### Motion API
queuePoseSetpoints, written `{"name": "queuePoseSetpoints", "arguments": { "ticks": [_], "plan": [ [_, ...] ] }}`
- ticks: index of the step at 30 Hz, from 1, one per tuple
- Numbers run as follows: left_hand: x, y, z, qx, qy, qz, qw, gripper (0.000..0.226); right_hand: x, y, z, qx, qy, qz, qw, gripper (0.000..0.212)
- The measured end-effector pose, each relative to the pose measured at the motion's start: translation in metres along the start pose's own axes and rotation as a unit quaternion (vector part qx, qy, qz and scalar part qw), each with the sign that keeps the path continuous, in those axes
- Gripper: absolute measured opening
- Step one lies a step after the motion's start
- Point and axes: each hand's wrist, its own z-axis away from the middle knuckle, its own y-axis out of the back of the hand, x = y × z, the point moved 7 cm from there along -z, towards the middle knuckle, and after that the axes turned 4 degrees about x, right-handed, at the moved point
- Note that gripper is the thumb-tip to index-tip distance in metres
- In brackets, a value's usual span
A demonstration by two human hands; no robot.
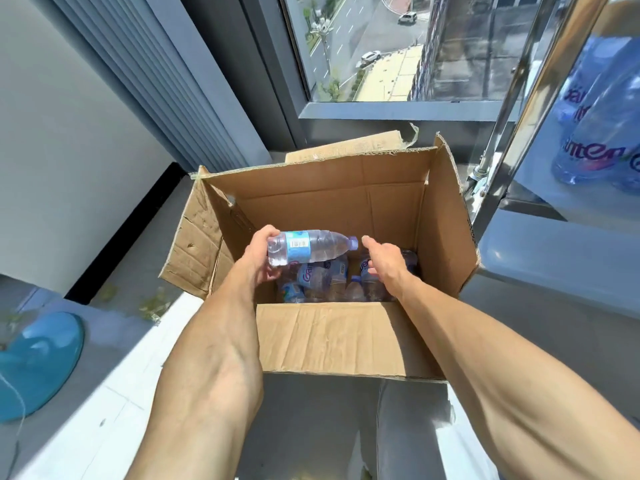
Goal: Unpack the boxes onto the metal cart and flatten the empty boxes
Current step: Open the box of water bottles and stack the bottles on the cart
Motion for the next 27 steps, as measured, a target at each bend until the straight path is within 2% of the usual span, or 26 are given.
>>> {"name": "queuePoseSetpoints", "arguments": {
  "ticks": [2,3,6,8,14,19,20,22,24,26,27],
  "plan": [
    [0.009,-0.024,0.016,-0.075,-0.012,0.047,0.996,0.039,-0.018,-0.01,0.016,-0.061,-0.04,-0.122,0.99,0.056],
    [0.013,-0.034,0.023,-0.094,-0.015,0.069,0.993,0.043,-0.03,-0.01,0.021,-0.06,-0.036,-0.156,0.985,0.053],
    [0.015,-0.06,0.04,-0.12,-0.009,0.108,0.987,0.05,-0.063,0.011,0.033,0.006,-0.011,-0.259,0.966,0.048],
    [0.017,-0.074,0.053,-0.137,-0.007,0.105,0.985,0.053,-0.085,0.031,0.042,0.027,0.027,-0.286,0.957,0.047],
    [0.047,-0.097,0.086,-0.238,-0.01,0.096,0.966,0.058,-0.147,0.086,0.074,0.069,0.183,-0.264,0.945,0.041],
    [0.079,-0.122,0.128,-0.352,-0.058,0.055,0.933,0.052,-0.187,0.128,0.101,0.096,0.257,-0.229,0.934,0.028],
    [0.085,-0.129,0.14,-0.374,-0.065,0.043,0.924,0.054,-0.191,0.135,0.105,0.086,0.262,-0.234,0.932,0.033],
    [0.091,-0.142,0.159,-0.398,-0.082,0.004,0.914,0.061,-0.19,0.142,0.108,0.036,0.235,-0.224,0.945,0.059],
    [0.094,-0.152,0.169,-0.403,-0.102,-0.037,0.909,0.068,-0.182,0.157,0.109,0.039,0.203,-0.146,0.967,0.073],
    [0.093,-0.164,0.175,-0.405,-0.117,-0.073,0.904,0.071,-0.174,0.181,0.112,0.068,0.194,-0.139,0.969,0.07],
    [0.091,-0.171,0.18,-0.402,-0.124,-0.091,0.903,0.068,-0.17,0.194,0.115,0.083,0.204,-0.15,0.964,0.061]
  ]
}}
